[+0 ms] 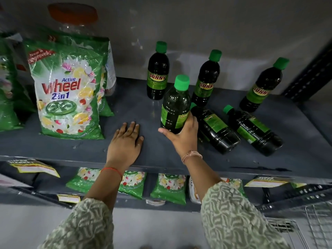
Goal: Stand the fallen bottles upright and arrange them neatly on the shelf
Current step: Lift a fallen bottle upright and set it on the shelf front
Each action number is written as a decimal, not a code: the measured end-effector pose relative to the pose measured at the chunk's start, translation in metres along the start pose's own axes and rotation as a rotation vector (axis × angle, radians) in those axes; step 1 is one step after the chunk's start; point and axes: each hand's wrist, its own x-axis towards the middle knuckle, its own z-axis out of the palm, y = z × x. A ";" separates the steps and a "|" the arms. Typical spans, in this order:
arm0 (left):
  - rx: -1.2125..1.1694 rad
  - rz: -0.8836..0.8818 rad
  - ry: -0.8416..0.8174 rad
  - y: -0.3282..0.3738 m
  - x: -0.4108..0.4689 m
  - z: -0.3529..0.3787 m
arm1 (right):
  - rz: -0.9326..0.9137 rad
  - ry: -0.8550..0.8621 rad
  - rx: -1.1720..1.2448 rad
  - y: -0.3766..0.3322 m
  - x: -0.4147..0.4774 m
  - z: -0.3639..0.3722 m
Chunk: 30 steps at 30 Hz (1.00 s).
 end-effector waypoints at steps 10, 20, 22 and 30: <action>0.011 -0.001 -0.004 0.000 -0.002 0.000 | 0.038 -0.066 0.060 -0.002 -0.006 0.003; 0.002 0.000 -0.010 -0.001 -0.001 -0.001 | 0.033 -0.169 0.210 -0.003 -0.010 -0.006; 0.004 -0.001 -0.013 0.000 -0.001 -0.001 | 0.032 -0.126 0.097 -0.002 -0.009 -0.002; -0.007 0.002 -0.008 0.000 -0.001 -0.001 | 0.147 -0.233 0.243 0.010 0.000 -0.012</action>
